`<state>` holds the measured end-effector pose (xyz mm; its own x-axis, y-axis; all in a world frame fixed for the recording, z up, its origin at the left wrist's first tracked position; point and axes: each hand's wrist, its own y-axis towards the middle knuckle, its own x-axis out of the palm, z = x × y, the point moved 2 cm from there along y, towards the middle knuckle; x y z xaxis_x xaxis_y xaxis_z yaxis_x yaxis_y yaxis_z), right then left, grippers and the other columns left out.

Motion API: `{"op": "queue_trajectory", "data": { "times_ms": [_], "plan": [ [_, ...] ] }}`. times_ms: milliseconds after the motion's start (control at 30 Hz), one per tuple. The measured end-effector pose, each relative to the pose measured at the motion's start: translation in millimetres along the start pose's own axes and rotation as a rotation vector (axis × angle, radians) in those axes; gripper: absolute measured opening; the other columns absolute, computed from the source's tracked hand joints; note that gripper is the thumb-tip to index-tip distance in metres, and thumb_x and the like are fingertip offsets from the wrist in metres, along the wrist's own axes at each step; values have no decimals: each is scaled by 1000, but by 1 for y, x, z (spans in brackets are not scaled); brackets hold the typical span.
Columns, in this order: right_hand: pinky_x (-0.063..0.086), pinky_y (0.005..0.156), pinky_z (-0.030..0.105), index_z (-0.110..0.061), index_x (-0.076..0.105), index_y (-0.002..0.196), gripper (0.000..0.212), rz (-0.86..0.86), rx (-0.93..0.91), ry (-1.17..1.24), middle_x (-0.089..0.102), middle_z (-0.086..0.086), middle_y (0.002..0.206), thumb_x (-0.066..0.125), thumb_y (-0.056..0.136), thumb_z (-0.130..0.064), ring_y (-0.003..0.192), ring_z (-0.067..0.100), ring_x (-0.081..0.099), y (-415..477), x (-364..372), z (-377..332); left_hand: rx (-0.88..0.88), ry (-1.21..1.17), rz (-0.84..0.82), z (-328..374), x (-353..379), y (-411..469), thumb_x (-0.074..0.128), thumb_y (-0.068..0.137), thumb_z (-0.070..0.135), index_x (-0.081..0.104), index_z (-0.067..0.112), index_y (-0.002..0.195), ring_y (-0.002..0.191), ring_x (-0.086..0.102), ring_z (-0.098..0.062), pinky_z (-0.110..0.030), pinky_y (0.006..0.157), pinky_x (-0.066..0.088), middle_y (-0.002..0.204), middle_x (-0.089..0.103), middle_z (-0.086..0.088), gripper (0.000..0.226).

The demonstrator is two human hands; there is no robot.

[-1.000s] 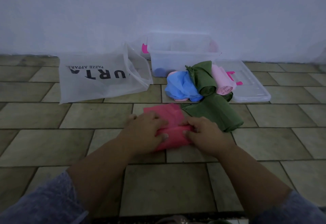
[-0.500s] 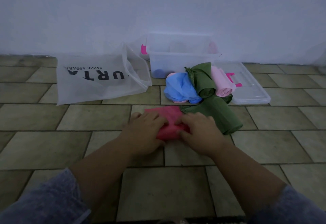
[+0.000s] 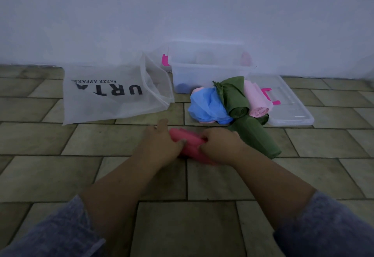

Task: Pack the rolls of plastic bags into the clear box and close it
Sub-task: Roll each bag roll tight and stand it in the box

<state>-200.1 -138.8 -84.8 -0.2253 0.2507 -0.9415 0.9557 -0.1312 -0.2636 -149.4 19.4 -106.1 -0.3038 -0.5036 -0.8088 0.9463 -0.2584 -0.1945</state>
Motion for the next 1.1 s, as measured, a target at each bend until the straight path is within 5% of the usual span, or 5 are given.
{"op": "queue_trajectory", "data": {
  "times_ms": [200, 300, 600, 900, 1100],
  "plan": [
    [41, 73, 27, -13, 61, 111, 23, -223, -35, 171, 63, 7, 105, 54, 92, -23, 101, 26, 59, -2, -8, -3, -175, -476, 10, 19, 17, 10, 62, 84, 27, 6, 26, 150, 98, 45, -20, -22, 53, 36, 147, 27, -12, 87],
    [43, 68, 24, -21, 63, 92, 7, -189, -60, 408, 65, 0, 93, 62, 86, -18, 91, 20, 60, -9, -2, 5, -154, -712, 80, 20, 23, 13, 60, 86, 20, 15, 29, 148, 89, 52, -14, -23, 56, 40, 132, 44, -4, 77],
    [54, 81, 29, -15, 54, 122, 48, -299, 41, 1169, 67, 4, 112, 73, 78, -18, 97, 16, 67, -5, 2, 21, -36, -1229, 13, 30, 22, 19, 60, 80, -5, 59, 43, 104, 101, 58, -9, -26, 70, 50, 116, 55, 12, 54],
    [47, 61, 31, -15, 68, 97, 14, -279, -95, 584, 67, 12, 86, 65, 83, -14, 70, 20, 59, 39, -113, 45, 255, -625, 381, 83, -59, 96, 61, 87, 33, 46, 24, 131, 99, 55, 1, -6, 75, 39, 128, 52, 5, 47],
    [50, 44, 25, -7, 56, 96, 5, 125, 141, 964, 61, 9, 78, 55, 91, -8, 52, 15, 64, 144, -199, 77, 54, -115, 117, 106, -88, 186, 62, 82, 44, 23, 5, 145, 130, 38, -31, -41, 106, 36, 147, 34, -14, 84]
  ]
}}
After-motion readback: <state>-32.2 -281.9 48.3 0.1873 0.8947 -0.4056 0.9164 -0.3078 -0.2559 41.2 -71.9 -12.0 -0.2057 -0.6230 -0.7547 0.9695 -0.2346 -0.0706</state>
